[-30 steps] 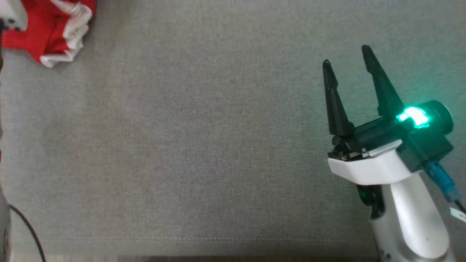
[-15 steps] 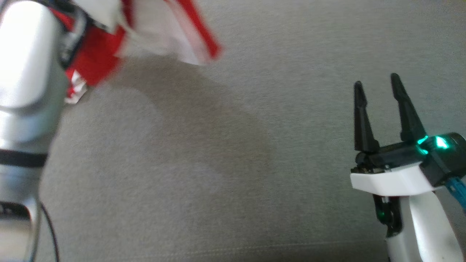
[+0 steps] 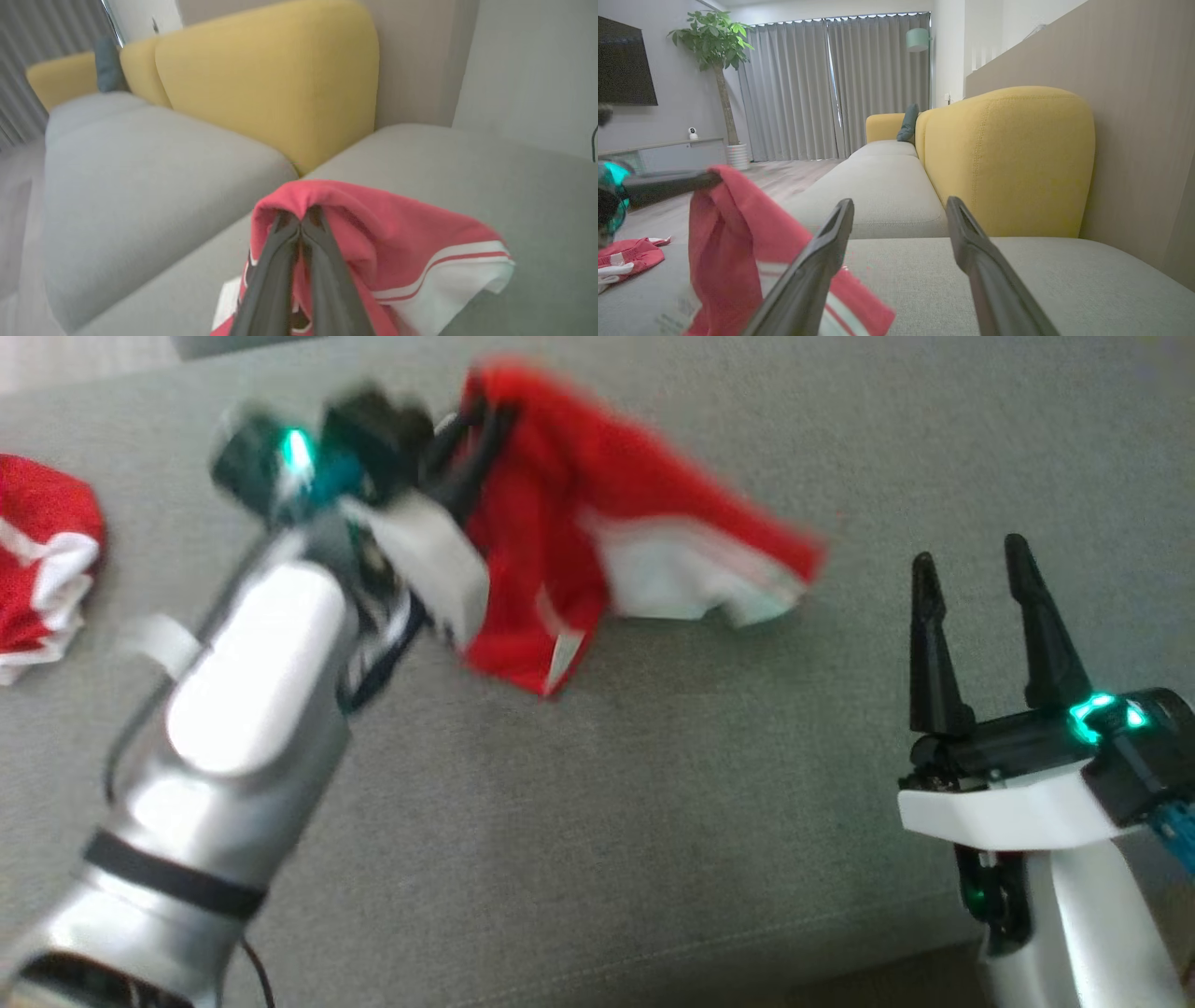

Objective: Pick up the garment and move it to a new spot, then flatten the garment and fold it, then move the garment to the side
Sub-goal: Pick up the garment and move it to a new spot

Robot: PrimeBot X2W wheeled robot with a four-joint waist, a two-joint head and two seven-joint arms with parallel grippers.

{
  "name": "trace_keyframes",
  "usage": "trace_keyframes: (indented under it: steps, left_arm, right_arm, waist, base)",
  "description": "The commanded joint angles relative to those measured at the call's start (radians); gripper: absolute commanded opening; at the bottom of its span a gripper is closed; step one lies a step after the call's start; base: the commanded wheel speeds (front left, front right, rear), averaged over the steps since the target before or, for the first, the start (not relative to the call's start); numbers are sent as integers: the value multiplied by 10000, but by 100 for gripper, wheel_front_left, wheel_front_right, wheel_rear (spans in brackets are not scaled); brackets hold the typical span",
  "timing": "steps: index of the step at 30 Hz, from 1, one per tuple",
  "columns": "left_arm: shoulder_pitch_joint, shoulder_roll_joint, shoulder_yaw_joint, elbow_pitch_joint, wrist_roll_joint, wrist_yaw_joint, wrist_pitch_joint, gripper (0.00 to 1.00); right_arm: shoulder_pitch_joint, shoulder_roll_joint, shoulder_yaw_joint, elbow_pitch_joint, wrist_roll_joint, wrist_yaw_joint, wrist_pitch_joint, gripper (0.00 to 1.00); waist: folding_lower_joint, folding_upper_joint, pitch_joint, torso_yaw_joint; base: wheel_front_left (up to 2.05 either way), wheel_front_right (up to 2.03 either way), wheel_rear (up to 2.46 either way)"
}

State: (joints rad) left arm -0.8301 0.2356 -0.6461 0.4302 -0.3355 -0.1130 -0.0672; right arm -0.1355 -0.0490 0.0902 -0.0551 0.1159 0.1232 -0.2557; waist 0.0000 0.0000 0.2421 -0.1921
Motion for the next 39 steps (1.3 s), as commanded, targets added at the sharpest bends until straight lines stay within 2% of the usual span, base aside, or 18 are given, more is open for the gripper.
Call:
trace_keyframes:
  steps: [1, 7, 8, 9, 10, 11, 12, 20, 32, 39]
  left_arm:
    - [13, 125, 287, 216, -104, 181, -197, 0]
    - [904, -371, 274, 1712, -341, 601, -977, 0]
    - [1002, -469, 303, 1881, -394, 668, -1131, 13]
    - [1084, -565, 343, 2026, -447, 733, -1281, 34]
    - [1084, -565, 343, 2026, -447, 733, -1281, 34]
    - [1158, -654, 367, 2150, -484, 774, -1417, 75]
    - [1237, -747, 398, 2263, -545, 784, -1528, 100]
    - [1864, -1122, 916, 2122, -801, 1005, -1930, 100]
    - [4928, -1367, 2433, -797, -196, 1898, -1944, 100]
    - [6762, -1512, 3158, -2081, 353, 2221, -1944, 100]
  right_arm:
    - [-372, -12, 326, -336, 113, 75, -61, 100]
    - [-428, -12, 509, -155, 200, 75, -61, 100]
    - [-417, -12, 507, -109, 183, 75, -61, 100]
    - [-405, -12, 502, -59, 167, 75, -61, 100]
    - [-405, -12, 502, -59, 167, 75, -61, 100]
    - [-394, -12, 487, -16, 155, 75, -61, 100]
    - [-381, -12, 473, 31, 144, 75, -61, 100]
    - [-220, -12, 359, 487, 22, 75, -61, 100]
    - [462, -12, -227, 1147, -221, 75, -61, 100]
    - [947, -12, -343, 1455, -174, 75, -61, 100]
  waist:
    - [0, 0, 341, -265]
    - [0, 0, 487, -308]
    - [0, 0, 476, -266]
    - [0, 0, 451, -214]
    - [0, 0, 451, -214]
    - [0, 0, 415, -155]
    - [0, 0, 361, -90]
    - [0, 0, -385, 514]
    - [0, 0, -1904, 1424]
    - [0, 0, -2363, 1767]
  base:
    - [0, 0, 0]
    - [0, 0, 0]
    - [0, 0, 0]
    - [0, 0, 0]
    - [0, 0, 0]
    - [0, 0, 0]
    - [0, 0, 0]
    - [0, 0, 0]
    - [0, 0, 0]
    - [0, 0, 0]
